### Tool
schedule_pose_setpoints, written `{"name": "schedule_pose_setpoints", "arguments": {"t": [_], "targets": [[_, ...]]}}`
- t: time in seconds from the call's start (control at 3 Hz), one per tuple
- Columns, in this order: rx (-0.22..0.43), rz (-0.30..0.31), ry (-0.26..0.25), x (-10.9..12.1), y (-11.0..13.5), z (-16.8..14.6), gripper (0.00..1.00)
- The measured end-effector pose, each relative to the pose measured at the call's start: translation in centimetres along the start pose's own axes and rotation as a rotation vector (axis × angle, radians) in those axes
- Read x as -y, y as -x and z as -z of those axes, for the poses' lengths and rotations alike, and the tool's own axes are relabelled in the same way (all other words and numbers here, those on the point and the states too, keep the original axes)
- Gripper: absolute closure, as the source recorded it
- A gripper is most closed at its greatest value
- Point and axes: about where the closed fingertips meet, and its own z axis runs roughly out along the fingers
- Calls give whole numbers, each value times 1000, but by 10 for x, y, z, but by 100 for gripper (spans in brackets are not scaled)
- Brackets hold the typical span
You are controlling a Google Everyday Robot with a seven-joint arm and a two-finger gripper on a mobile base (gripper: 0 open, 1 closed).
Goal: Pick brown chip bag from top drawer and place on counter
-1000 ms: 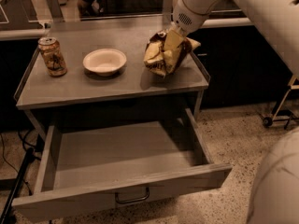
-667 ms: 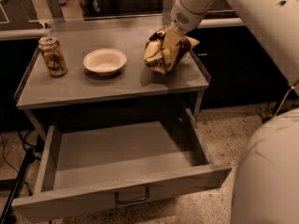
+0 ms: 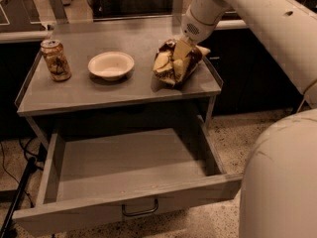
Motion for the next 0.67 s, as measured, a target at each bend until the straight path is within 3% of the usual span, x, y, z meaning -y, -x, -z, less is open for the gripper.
{"name": "schedule_pose_setpoints", "arguments": {"t": [0.33, 0.67], "targets": [[0, -2, 2, 0, -1, -1, 84], [0, -2, 2, 0, -1, -1, 61]]}}
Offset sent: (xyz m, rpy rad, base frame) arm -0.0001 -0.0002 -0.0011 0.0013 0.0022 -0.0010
